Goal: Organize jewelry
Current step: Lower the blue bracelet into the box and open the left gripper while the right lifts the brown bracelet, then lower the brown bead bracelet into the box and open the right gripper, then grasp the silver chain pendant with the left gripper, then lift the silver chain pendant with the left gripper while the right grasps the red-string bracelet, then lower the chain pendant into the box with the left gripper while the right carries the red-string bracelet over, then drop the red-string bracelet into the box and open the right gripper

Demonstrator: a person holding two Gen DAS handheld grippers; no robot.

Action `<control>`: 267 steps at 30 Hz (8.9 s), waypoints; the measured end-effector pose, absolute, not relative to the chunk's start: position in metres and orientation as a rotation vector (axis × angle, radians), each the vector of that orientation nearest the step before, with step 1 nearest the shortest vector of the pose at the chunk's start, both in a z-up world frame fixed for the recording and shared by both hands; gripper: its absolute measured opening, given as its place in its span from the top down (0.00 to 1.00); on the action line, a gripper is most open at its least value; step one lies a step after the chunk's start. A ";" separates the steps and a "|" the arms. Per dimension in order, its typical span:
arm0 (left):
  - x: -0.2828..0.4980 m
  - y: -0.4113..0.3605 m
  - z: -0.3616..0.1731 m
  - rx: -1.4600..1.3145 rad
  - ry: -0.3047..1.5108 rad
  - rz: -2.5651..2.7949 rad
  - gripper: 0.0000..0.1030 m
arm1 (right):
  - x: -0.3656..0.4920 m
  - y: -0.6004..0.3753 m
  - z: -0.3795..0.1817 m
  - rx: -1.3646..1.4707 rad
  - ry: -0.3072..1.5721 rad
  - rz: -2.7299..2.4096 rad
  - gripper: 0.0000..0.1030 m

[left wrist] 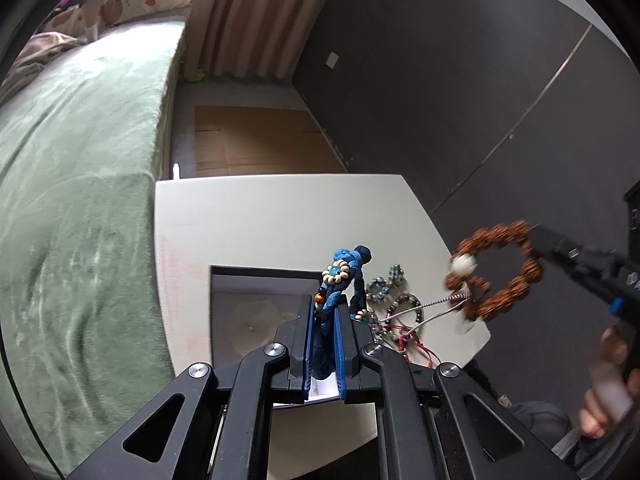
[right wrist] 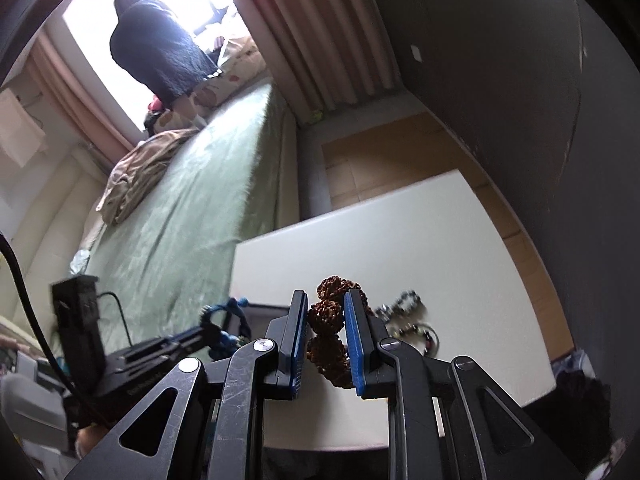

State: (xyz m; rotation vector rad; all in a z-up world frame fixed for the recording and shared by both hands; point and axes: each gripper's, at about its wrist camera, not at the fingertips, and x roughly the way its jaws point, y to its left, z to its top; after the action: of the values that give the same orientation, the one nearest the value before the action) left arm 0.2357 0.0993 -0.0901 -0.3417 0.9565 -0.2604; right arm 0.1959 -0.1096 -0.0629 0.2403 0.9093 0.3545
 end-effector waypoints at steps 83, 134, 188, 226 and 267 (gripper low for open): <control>0.285 0.002 -0.141 -0.200 1.137 -0.342 0.58 | 0.210 -0.187 -0.155 0.396 1.144 0.321 0.35; 0.266 0.016 -0.097 -0.127 1.041 -0.285 0.83 | 0.213 -0.151 -0.232 0.186 1.388 0.359 0.72; 0.221 0.050 0.116 0.074 0.623 -0.128 0.84 | 0.210 -0.164 -0.186 0.315 1.206 0.414 0.96; 0.276 0.064 -0.089 -0.197 0.969 -0.235 0.83 | 0.211 -0.130 -0.174 0.292 1.154 0.470 0.96; 0.260 0.148 -0.109 -0.440 1.006 -0.197 0.44 | 0.212 -0.051 -0.152 0.320 1.054 0.600 0.58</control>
State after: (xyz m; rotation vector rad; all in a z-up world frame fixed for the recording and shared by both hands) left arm 0.2600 0.1480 -0.1092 -0.4396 1.0055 -0.1973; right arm 0.2125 -0.0511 -0.1518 0.3199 1.0538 0.6001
